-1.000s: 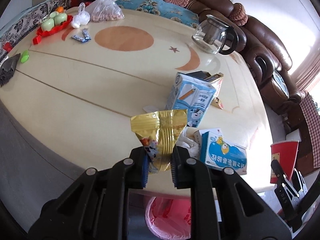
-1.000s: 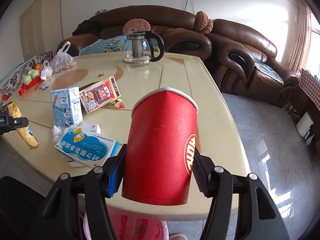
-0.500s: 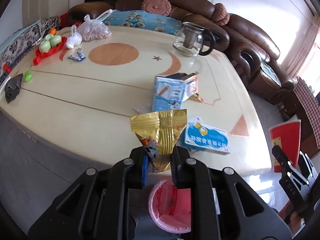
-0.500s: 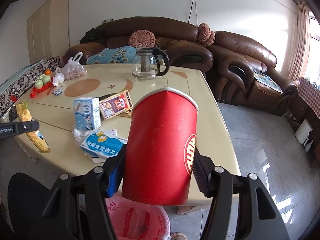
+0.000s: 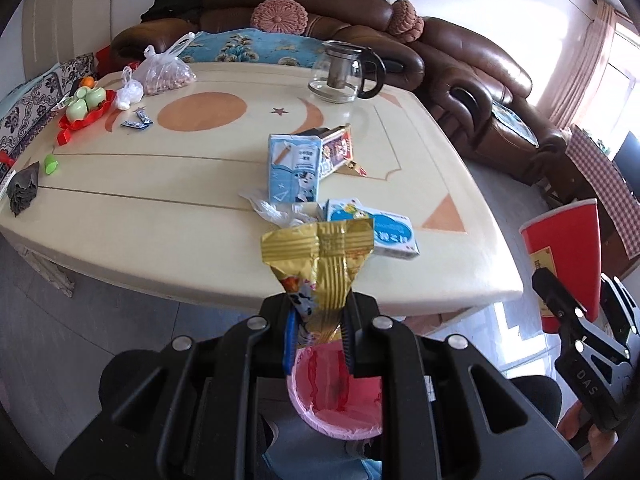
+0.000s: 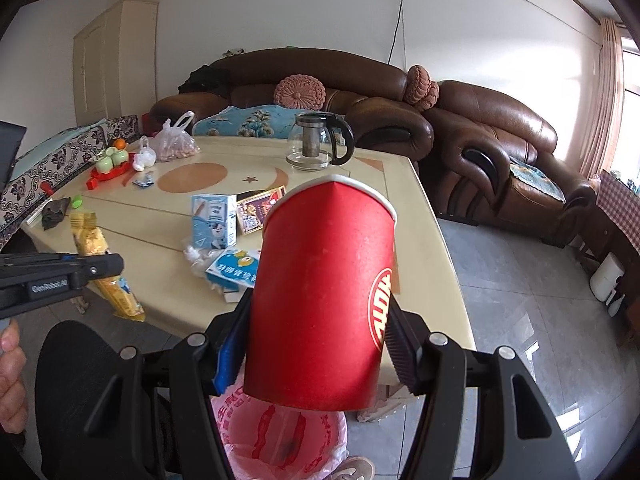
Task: Collect trash
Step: 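Carry the red cup and gold wrapper down over the pink trash bin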
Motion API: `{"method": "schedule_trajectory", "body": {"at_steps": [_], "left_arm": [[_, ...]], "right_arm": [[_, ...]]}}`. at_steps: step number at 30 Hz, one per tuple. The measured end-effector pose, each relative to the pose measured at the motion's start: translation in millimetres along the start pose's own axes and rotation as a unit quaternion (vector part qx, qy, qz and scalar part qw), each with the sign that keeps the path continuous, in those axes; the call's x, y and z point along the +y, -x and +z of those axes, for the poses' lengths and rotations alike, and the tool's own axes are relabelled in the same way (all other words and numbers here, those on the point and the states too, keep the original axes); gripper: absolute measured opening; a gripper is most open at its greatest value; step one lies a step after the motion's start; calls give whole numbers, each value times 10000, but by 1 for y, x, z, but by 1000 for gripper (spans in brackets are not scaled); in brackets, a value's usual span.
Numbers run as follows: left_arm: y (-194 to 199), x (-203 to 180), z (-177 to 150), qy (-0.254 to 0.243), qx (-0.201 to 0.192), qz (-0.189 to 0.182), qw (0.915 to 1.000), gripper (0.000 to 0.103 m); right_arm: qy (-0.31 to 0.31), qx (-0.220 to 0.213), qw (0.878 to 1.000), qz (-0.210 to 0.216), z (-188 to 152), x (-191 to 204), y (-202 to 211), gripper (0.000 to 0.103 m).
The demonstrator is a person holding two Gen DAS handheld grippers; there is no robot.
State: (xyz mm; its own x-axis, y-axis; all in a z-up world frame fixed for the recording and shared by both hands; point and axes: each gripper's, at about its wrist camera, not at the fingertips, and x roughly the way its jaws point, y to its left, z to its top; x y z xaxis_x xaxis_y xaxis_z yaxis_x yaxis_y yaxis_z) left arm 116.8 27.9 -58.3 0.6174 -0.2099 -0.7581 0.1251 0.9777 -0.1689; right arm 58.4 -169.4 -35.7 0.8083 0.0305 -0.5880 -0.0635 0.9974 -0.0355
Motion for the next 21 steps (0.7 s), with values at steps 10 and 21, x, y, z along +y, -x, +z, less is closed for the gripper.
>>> {"method": "schedule_trajectory", "body": {"at_steps": [10,21], "left_arm": [[10,-19,-29,-319,94,-155,9993,18],[-9,-33,-58,-501,610,-500,9956,18]], "right_arm": [[115,-11,9998,146,-21,20,28,59],[95,230,9995,189,-48,24,29,59]]}}
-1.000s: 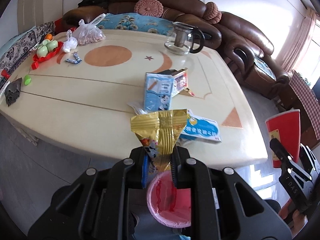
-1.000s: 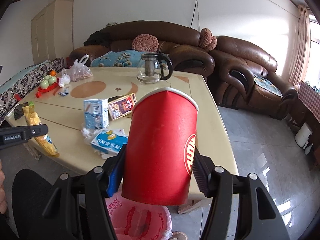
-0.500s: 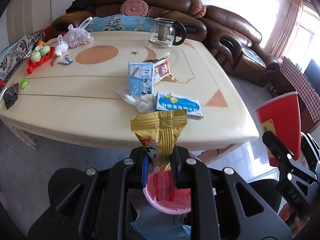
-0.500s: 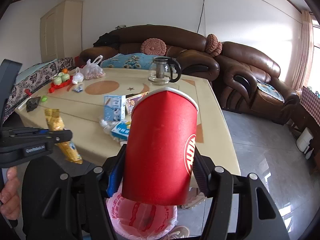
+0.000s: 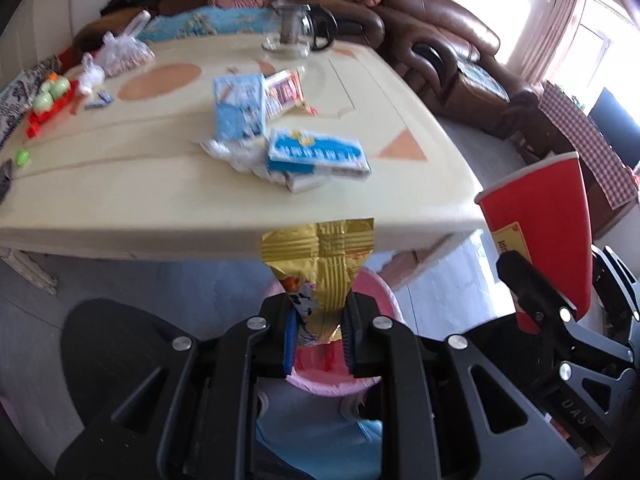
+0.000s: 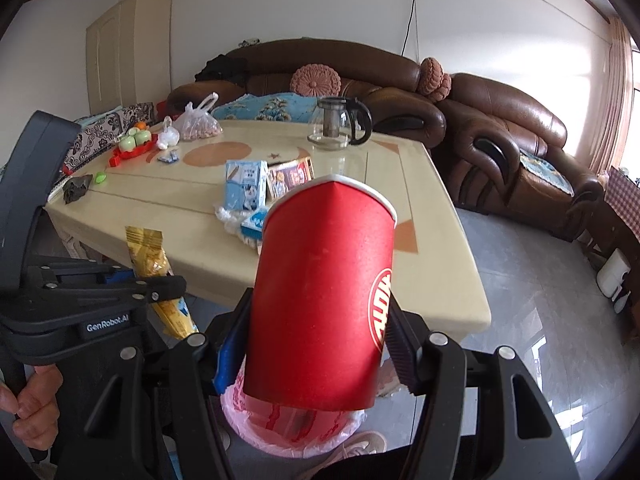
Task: Collect trash
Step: 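Carry the red cup and gold wrapper down over the pink trash bin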
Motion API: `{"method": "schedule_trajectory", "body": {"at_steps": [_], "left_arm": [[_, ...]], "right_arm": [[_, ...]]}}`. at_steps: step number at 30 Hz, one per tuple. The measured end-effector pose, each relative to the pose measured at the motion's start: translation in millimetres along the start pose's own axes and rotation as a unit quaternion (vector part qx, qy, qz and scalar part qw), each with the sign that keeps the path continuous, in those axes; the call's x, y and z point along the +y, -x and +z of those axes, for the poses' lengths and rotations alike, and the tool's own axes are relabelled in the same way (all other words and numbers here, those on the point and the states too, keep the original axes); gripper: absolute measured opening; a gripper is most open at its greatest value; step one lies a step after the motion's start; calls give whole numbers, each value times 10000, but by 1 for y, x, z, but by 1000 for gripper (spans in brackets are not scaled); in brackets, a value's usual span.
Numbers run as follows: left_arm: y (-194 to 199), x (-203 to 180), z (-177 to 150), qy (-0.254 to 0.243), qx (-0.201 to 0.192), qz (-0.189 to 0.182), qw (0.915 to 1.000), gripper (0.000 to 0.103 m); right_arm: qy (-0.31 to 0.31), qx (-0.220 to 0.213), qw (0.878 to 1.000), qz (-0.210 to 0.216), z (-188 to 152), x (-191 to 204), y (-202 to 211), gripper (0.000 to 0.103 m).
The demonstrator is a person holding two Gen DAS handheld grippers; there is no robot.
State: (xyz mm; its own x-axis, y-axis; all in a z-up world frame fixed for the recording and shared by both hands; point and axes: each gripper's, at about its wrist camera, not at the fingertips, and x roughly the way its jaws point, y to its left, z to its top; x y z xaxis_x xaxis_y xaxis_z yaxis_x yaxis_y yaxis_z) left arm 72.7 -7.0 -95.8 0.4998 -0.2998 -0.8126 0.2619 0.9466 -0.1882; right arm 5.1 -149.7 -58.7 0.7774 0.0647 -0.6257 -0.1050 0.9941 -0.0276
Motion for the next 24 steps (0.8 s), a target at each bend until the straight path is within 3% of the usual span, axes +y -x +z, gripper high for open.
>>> {"method": "schedule_trajectory", "body": {"at_steps": [12,24], "left_arm": [[-44,-9,-16,-148,498,-165,9985,18],[-114,-6,-32,-228,1185,-190,9925,18]], "right_arm": [[-132,482,9987,34,-28,-5,-35,59],[-245,1063,9939,146,-55,-10,-90,59]]}}
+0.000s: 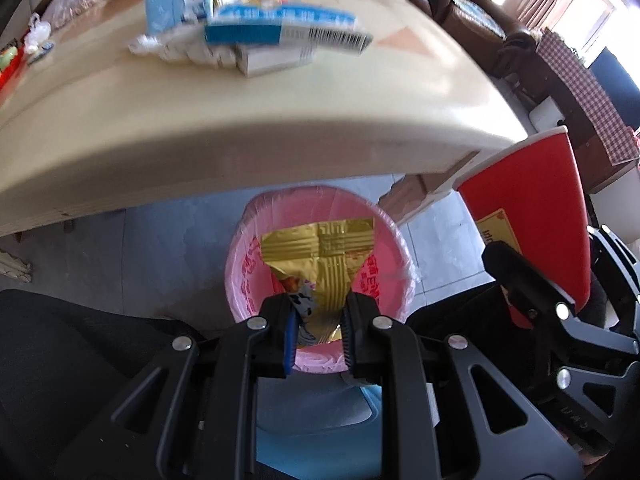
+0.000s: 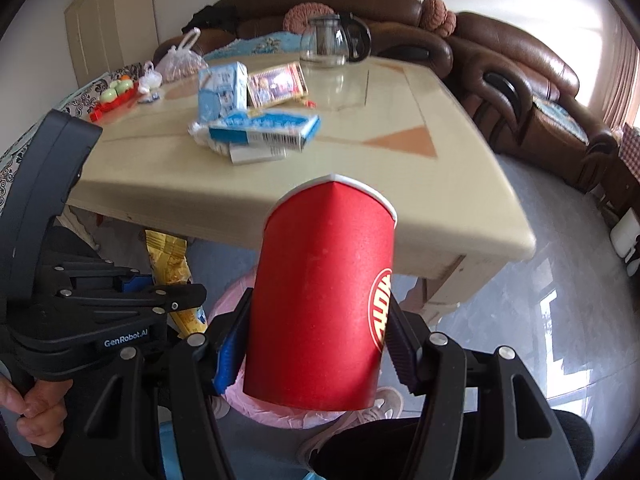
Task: Collect trash
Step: 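Carry the red cup and gold wrapper down over the pink trash bin, then open both tools to drop the cup and wrapper into the bin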
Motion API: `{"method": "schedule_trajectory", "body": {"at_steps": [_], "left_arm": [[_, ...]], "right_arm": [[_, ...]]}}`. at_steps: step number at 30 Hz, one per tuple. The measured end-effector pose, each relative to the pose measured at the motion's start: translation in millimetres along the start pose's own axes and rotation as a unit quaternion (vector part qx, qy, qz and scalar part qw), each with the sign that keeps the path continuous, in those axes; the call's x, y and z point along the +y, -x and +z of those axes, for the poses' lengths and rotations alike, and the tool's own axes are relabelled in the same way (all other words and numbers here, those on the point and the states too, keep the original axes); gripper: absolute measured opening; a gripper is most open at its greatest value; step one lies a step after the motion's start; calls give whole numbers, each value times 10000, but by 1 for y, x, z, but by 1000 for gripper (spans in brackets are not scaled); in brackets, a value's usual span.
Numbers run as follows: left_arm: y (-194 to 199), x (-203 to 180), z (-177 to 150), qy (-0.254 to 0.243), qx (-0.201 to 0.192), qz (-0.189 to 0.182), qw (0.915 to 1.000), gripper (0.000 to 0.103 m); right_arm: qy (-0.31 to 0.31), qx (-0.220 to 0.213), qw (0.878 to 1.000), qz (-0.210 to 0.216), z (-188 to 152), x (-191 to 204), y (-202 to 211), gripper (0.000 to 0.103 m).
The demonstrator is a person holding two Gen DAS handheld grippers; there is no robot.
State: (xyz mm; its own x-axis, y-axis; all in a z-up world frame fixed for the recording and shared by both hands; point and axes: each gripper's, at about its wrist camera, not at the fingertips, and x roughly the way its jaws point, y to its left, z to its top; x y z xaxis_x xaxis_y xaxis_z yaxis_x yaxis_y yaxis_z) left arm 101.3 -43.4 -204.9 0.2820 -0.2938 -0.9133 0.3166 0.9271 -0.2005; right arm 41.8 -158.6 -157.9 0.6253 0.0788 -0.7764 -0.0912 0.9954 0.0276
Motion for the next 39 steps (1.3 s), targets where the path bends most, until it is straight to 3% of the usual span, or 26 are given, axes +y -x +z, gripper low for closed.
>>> {"method": "schedule_trajectory", "body": {"at_steps": [12,21,31,39], "left_arm": [[-81,15,-5,76,856,-8,9963,18],[-121,28,-2,277,1274,-104,9914,18],[-173,46,-1,714,1921,-393,9780,18],[-205,51,-1,779,2183,-159,9726,18]], "right_arm": [[-74,737,9972,102,-24,-9,-72,59],[8,1222,9925,101,-38,-10,-118,59],[63,1788,9838,133,-52,-13,-163,59],[75,2139,9765,241,-61,-7,-185,59]]}}
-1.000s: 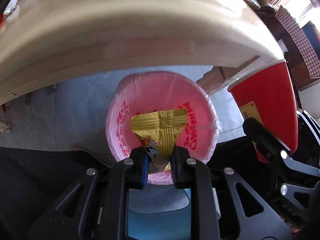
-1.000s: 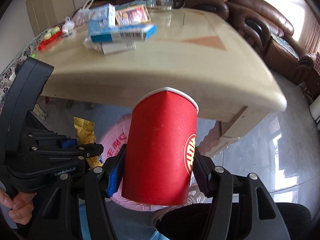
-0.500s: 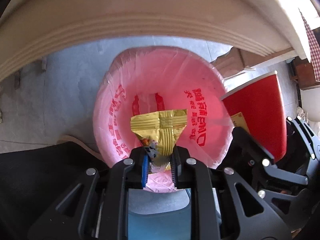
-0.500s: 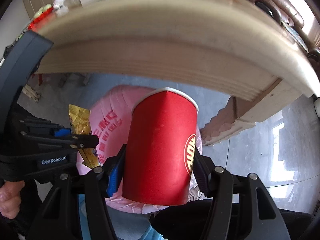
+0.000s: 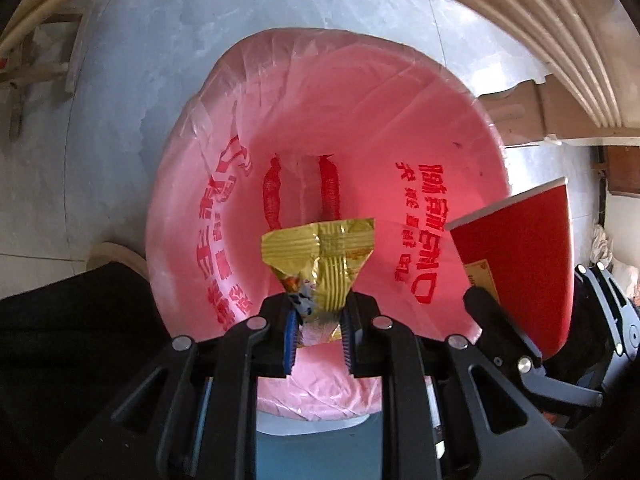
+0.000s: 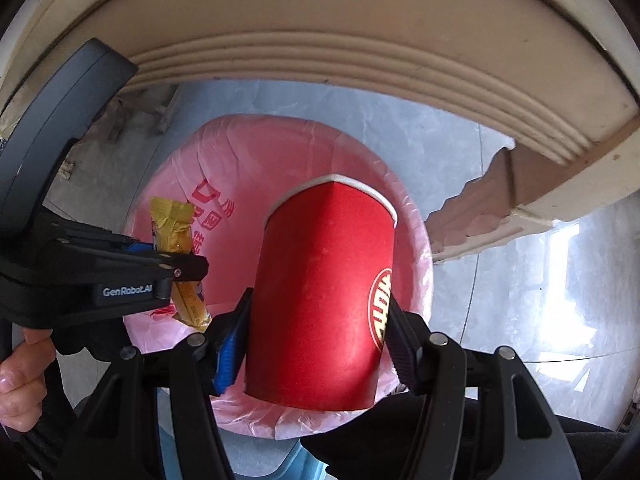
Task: Collect trash
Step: 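Open both tools to drop the cup and wrapper into the bin, then raise both tools back over the table toward the cartons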
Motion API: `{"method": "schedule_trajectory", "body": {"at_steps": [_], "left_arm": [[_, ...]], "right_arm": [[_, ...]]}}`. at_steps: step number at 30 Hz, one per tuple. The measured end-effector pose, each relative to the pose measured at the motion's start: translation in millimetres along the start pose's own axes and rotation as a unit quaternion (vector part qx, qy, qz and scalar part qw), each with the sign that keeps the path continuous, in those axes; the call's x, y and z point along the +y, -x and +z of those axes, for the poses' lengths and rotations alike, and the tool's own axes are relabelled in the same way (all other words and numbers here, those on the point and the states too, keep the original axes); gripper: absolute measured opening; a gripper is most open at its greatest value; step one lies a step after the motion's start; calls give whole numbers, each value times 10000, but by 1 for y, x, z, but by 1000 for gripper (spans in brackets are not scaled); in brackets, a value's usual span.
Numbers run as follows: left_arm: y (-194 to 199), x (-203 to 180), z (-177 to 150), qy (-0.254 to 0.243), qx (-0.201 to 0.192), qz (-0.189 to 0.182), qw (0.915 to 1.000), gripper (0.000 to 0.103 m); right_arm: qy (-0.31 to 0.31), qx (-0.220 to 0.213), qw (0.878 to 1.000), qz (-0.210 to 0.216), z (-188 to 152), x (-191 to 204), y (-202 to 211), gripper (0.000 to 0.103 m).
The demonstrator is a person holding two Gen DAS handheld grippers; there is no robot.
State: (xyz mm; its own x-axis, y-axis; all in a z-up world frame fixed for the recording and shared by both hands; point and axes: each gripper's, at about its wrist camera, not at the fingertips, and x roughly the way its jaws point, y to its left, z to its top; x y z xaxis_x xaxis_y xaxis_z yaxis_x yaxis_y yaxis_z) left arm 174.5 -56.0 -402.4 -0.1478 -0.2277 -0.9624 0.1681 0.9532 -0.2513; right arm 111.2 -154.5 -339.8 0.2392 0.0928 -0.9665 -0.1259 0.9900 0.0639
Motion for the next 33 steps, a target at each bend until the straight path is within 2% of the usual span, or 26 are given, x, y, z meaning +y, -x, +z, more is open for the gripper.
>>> {"method": "schedule_trajectory", "body": {"at_steps": [6,8,10,13,15,22,26,29,33], "left_arm": [[-4,-1,2,-39,76,-1,10000,19],[-6,1,3,-43,100,125,9999,28],[-8,1,3,-41,102,105,9999,48],[-3,-3,3,-123,-3,190,9997,57],[-2,-3,3,-150,-23,291,9995,59],[-1,0,1,-56,-14,221,9997,62],[5,-3,-1,-56,-118,307,9994,64],[11,-2,-2,-16,-205,284,9994,71],[26,-1,-10,-38,-430,352,9984,72]], "right_arm": [[44,87,9999,29,5,-2,-6,63],[47,87,9999,38,8,-2,-9,65],[59,120,9999,12,10,-1,-12,67],[102,167,9998,-7,11,1,-17,70],[118,181,9998,-30,11,1,-18,70],[12,254,9997,65,12,-3,-19,70],[19,199,9998,68,13,-2,-15,70],[30,150,9999,49,11,-2,-9,70],[70,-53,10000,32,7,-1,5,70]]}}
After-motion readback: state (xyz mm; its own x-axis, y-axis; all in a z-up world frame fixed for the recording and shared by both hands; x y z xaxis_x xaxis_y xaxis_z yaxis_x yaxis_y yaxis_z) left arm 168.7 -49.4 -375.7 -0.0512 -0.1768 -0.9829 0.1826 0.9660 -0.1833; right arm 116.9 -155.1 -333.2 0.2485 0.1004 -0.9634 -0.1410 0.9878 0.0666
